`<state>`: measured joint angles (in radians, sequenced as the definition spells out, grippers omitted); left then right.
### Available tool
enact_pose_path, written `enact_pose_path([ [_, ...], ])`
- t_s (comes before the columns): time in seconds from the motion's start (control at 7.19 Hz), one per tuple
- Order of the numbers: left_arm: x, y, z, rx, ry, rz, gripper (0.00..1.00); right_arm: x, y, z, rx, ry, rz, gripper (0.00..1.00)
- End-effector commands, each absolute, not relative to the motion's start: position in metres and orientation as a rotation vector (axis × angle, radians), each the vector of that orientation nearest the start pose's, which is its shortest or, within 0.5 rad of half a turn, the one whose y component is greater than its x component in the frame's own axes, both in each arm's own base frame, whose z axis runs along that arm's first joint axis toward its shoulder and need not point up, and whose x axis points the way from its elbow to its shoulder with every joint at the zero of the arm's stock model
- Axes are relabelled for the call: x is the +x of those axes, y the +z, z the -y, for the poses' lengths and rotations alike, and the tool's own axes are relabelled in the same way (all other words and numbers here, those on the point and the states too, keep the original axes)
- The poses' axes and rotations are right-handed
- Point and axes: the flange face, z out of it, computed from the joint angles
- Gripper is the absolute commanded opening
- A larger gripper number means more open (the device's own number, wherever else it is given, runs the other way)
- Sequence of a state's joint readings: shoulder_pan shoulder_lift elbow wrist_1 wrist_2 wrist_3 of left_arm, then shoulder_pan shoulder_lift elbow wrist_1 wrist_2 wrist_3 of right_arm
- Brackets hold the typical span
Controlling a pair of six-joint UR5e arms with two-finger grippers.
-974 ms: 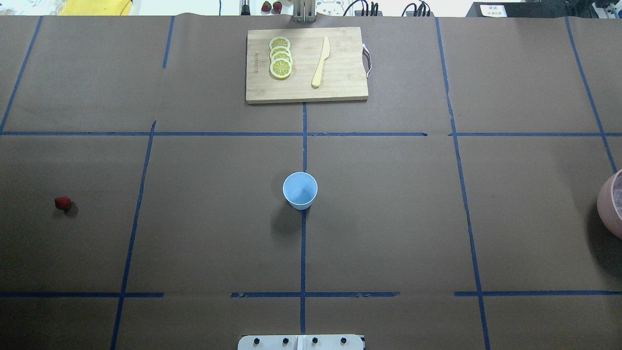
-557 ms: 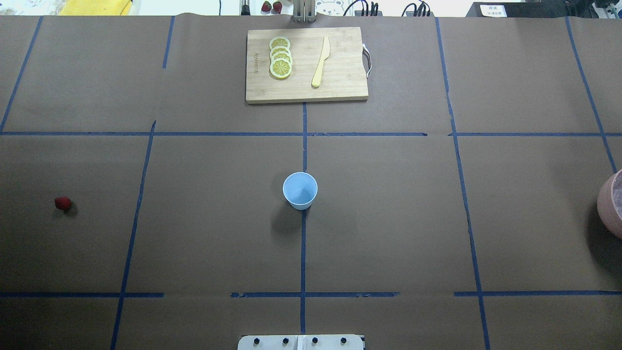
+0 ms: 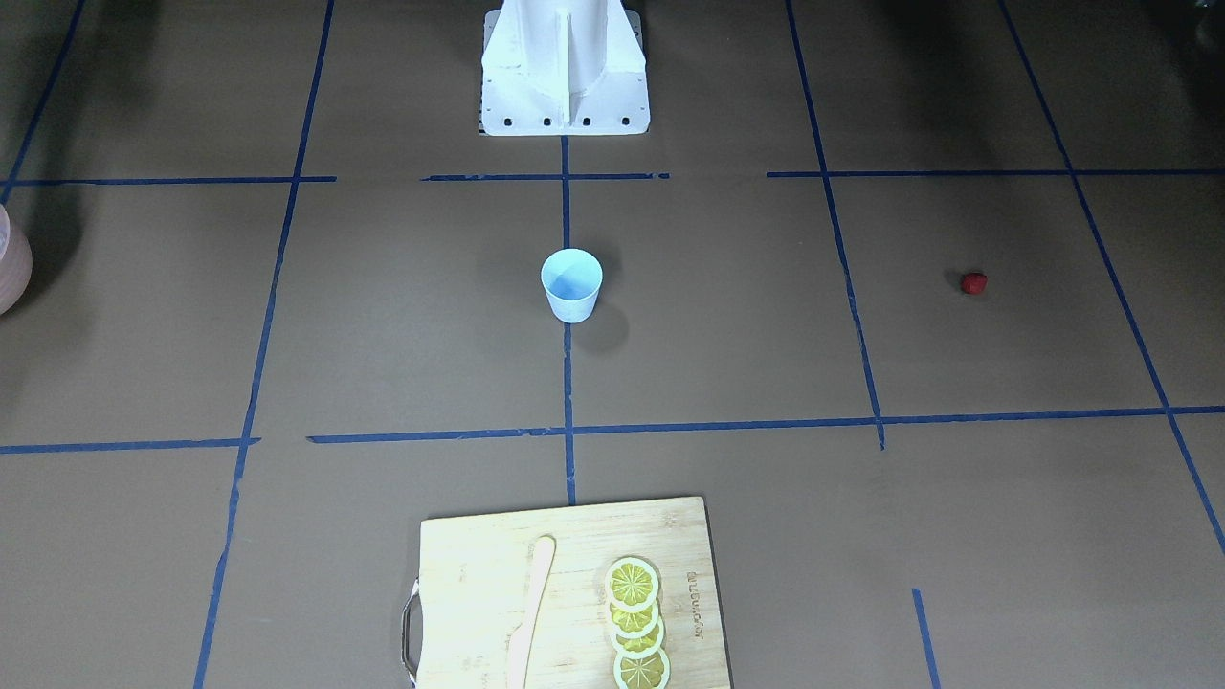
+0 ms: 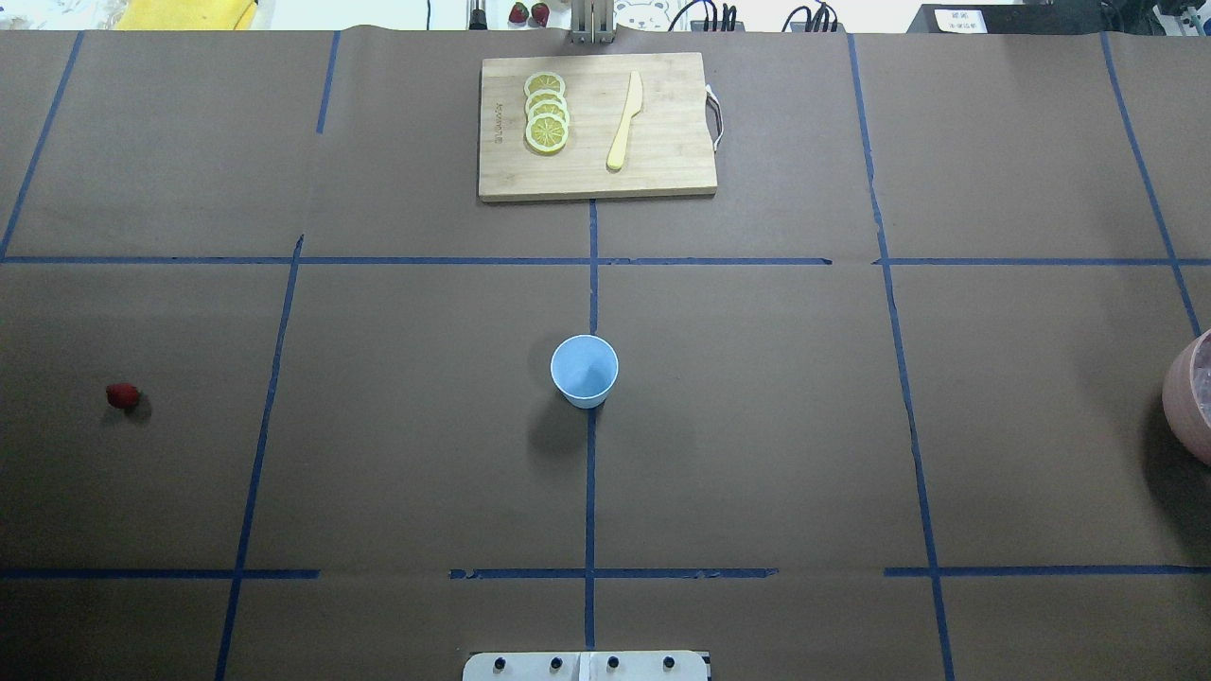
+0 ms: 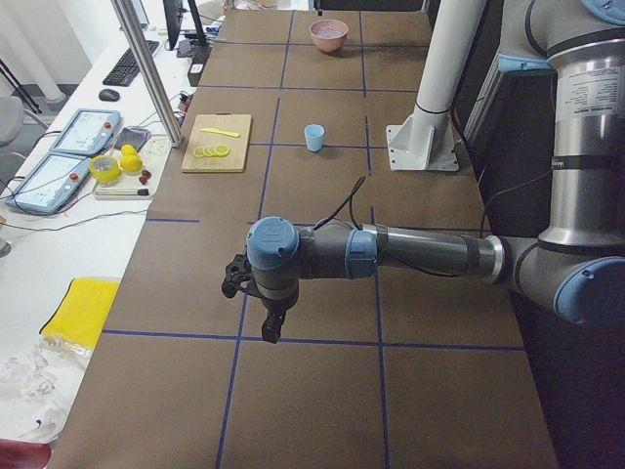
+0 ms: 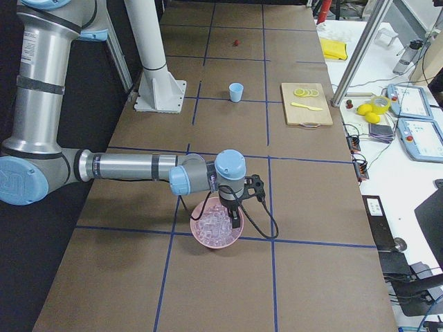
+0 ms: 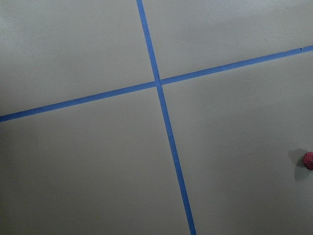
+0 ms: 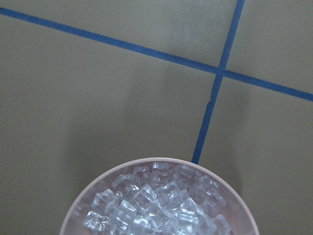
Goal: Put ice and strawberries in cup
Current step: 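Grasp an ice cube from the pink bowl with the right gripper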
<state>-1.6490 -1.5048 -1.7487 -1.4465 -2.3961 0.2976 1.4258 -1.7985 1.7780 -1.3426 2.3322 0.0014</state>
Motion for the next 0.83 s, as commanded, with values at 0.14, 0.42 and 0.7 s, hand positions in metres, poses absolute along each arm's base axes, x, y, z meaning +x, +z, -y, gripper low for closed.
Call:
enact_pose_path([
  [0.14,-0.096,0.611,0.455,0.144,0.202,-0.814,1.00,-0.022,0.665,0.398,0.147,-0.183,0.749,0.92],
  [0.42,-0.096,0.611,0.455,0.144,0.202,-0.814,1.00,-0.031,0.687,0.396,0.163,-0.212,0.719,0.85],
  [0.7,-0.096,0.611,0.455,0.144,0.202,-0.814,1.00,-0.036,0.687,0.396,0.158,-0.225,0.719,0.77],
])
